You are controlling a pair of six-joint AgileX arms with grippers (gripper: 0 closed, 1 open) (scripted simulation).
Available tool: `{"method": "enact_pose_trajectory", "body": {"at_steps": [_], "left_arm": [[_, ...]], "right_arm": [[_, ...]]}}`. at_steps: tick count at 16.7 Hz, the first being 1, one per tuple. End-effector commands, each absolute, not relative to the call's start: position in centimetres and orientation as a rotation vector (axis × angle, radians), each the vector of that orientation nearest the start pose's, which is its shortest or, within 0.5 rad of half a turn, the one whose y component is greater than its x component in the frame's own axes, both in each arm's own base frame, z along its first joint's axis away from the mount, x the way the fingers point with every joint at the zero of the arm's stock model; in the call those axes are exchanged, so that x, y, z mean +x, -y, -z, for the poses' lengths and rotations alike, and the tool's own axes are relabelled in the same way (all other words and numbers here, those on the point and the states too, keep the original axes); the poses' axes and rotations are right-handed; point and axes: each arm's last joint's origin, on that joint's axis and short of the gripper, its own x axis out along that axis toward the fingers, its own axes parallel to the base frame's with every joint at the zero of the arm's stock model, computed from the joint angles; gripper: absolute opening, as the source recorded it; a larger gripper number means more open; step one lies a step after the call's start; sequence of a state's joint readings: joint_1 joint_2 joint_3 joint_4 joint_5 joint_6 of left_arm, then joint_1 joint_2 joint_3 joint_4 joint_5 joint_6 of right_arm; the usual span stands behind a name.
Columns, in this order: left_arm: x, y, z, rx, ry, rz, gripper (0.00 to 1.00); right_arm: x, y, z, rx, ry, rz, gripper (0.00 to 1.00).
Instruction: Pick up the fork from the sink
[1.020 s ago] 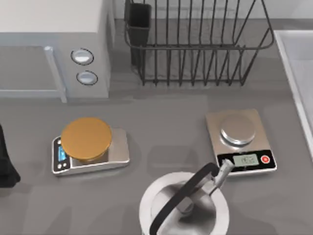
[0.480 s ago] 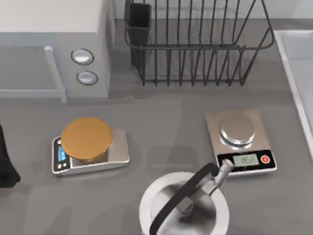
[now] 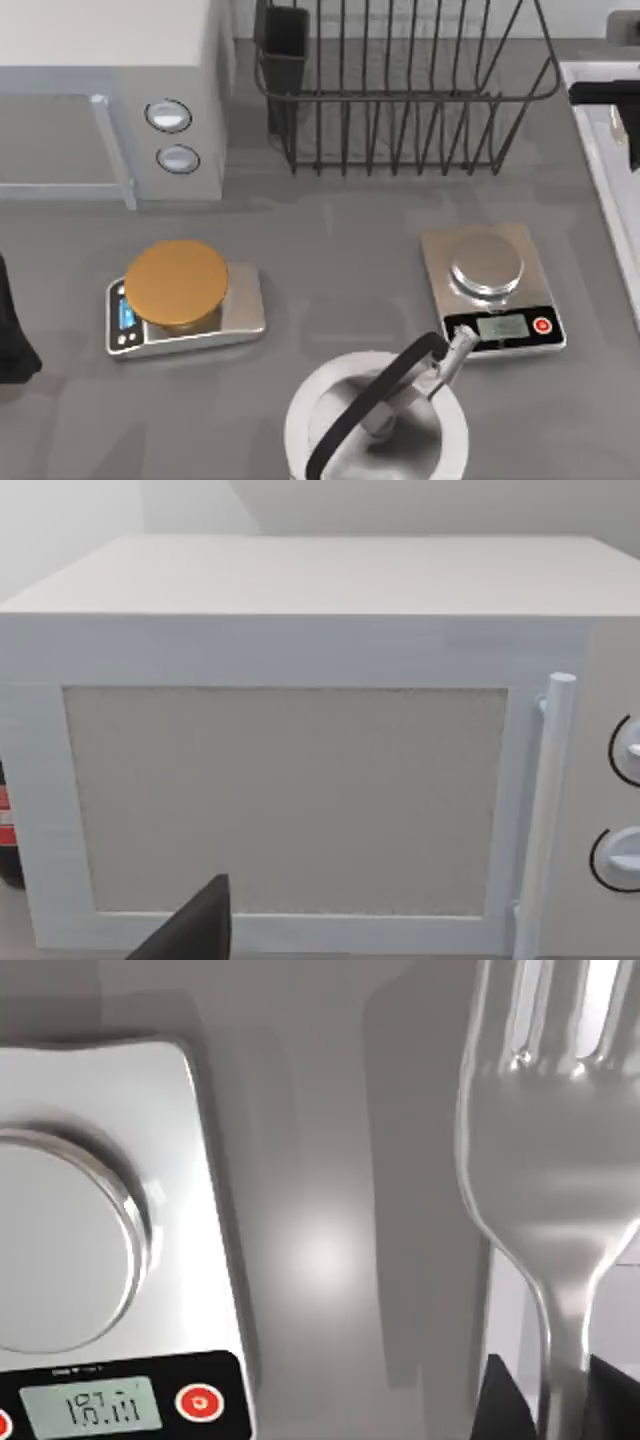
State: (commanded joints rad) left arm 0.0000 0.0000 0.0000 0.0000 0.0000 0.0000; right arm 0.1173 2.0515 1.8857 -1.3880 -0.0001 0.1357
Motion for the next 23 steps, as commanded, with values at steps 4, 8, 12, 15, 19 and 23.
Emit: {"method": "enact_pose_trajectory", "body": {"at_steps": [4,8,12,15,19,23], "left_arm": [[10.6,0.1,-16.0,0.000,0.000,0.000,1.00],[10.6,0.1,-16.0,0.000,0.000,0.000,1.00],[10.6,0.1,-16.0,0.000,0.000,0.000,1.00],[10.6,0.1,-16.0,0.000,0.000,0.000,1.00],[10.6,0.1,-16.0,0.000,0.000,0.000,1.00],[10.6,0.1,-16.0,0.000,0.000,0.000,1.00]], "right_arm": [[35.3,-9.3,-26.9,0.008,-1.569,0.007,0.00],[34.9,-9.5,-27.0,0.008,-1.571,0.008,0.00],[35.2,-9.5,-25.9,0.013,-1.572,0.009,0.00],[35.5,-9.6,-22.8,0.012,-1.569,0.008,0.00],[35.3,-9.6,-18.0,0.011,-1.562,0.006,0.00],[34.9,-9.5,-16.0,0.008,-1.571,0.008,0.00]]}}
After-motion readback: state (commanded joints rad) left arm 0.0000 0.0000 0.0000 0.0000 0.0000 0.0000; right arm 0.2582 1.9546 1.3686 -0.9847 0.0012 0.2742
